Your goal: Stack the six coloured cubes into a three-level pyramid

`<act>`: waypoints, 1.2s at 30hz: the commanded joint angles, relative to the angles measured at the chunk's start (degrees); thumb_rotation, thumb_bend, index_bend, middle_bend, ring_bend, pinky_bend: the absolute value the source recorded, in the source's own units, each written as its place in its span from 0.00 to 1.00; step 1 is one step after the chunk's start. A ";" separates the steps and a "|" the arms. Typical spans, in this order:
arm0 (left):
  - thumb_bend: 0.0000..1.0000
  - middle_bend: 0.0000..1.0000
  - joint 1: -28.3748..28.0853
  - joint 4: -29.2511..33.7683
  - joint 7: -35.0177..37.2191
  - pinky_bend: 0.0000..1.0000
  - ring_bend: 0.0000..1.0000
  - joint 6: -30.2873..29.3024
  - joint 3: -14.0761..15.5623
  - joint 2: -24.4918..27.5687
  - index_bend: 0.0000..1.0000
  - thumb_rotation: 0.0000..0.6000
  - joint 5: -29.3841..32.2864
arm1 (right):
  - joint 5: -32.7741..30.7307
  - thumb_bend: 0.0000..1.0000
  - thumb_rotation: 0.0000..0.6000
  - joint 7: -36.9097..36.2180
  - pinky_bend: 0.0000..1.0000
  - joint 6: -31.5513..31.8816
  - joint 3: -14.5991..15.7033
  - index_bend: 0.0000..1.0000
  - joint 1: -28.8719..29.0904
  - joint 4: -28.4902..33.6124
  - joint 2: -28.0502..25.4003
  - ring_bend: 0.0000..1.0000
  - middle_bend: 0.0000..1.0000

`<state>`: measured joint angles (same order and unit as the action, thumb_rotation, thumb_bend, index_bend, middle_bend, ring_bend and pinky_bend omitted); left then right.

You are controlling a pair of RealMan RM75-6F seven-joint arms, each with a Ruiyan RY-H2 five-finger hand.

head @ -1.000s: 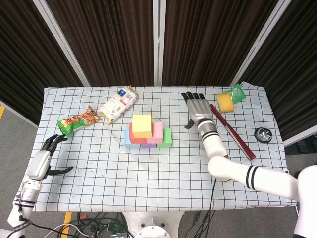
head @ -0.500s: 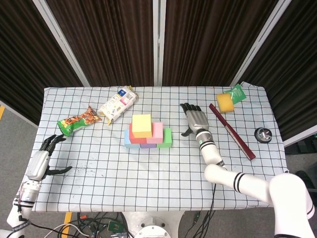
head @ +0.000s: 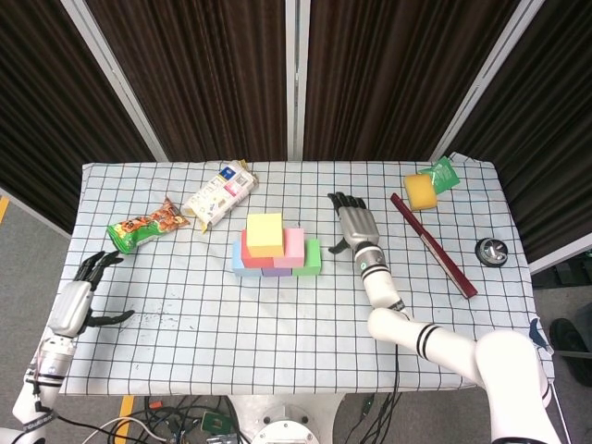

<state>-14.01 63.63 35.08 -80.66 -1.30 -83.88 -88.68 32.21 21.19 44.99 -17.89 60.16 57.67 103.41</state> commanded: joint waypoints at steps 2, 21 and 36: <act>0.00 0.16 -0.10 -0.11 0.12 0.03 0.00 0.09 -0.05 -0.12 0.07 1.00 0.00 | 0.28 0.00 1.00 0.15 0.00 -0.32 -0.51 0.00 0.10 -1.68 1.08 0.00 0.02; 0.00 0.16 0.08 -0.92 0.77 0.03 0.00 0.13 0.08 -0.34 0.07 1.00 0.08 | -0.67 0.00 1.00 -0.38 0.00 -2.35 -5.09 0.00 1.97 -7.70 7.10 0.00 0.03; 0.00 0.16 -0.05 -0.60 0.52 0.03 0.00 0.19 0.10 -0.23 0.07 1.00 -0.06 | 0.21 0.00 1.00 1.05 0.00 -0.34 -6.08 0.00 0.22 -3.90 4.04 0.00 0.03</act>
<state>-14.07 63.03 35.59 -80.47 -1.21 -84.11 -88.74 31.86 22.27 43.84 -23.80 60.96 52.38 108.57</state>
